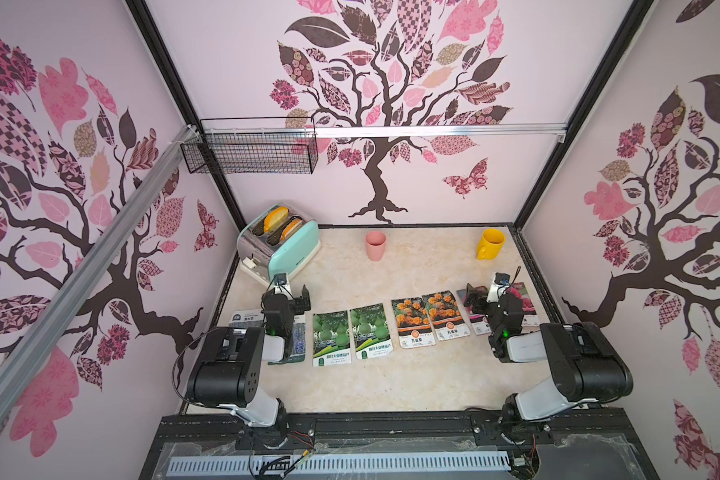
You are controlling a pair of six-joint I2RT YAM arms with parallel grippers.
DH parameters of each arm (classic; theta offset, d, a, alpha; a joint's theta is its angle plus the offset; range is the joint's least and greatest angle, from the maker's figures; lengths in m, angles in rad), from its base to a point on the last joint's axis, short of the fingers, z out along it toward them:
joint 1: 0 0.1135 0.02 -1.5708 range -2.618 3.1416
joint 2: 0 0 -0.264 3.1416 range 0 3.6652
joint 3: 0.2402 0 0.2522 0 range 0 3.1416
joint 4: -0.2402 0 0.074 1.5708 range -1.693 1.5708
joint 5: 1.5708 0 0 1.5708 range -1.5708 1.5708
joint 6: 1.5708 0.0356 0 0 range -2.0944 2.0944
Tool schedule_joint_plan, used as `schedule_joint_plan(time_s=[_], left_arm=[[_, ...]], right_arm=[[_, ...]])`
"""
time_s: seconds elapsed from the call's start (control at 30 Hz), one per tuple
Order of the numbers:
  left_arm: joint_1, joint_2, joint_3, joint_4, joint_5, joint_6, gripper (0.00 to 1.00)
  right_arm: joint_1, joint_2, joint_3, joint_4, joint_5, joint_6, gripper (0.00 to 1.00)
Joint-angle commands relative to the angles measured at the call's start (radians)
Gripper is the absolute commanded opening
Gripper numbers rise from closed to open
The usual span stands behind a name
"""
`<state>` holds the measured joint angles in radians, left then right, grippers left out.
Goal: Arrange the seed packets in a row
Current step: Reset both arms
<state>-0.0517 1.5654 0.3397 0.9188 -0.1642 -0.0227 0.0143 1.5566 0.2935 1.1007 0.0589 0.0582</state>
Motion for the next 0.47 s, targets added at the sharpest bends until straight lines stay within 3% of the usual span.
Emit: schedule_joint_plan(time_s=[0.0,0.13,0.43], left_arm=[[0.038,-0.003,0.029,-0.007,-0.027,-0.004,0.97],[0.067,-0.002,0.056,-0.063,0.029,-0.022,0.97],[0.072,-0.011,0.051,-0.068,0.041,-0.021,0.97]], right_arm=[[0.007,-0.012,0.004,0.01,0.008,-0.009,1.0],[0.007,-0.012,0.003,0.009,0.009,-0.011,1.0],[0.007,-0.012,0.004,0.008,0.009,-0.011,1.0]])
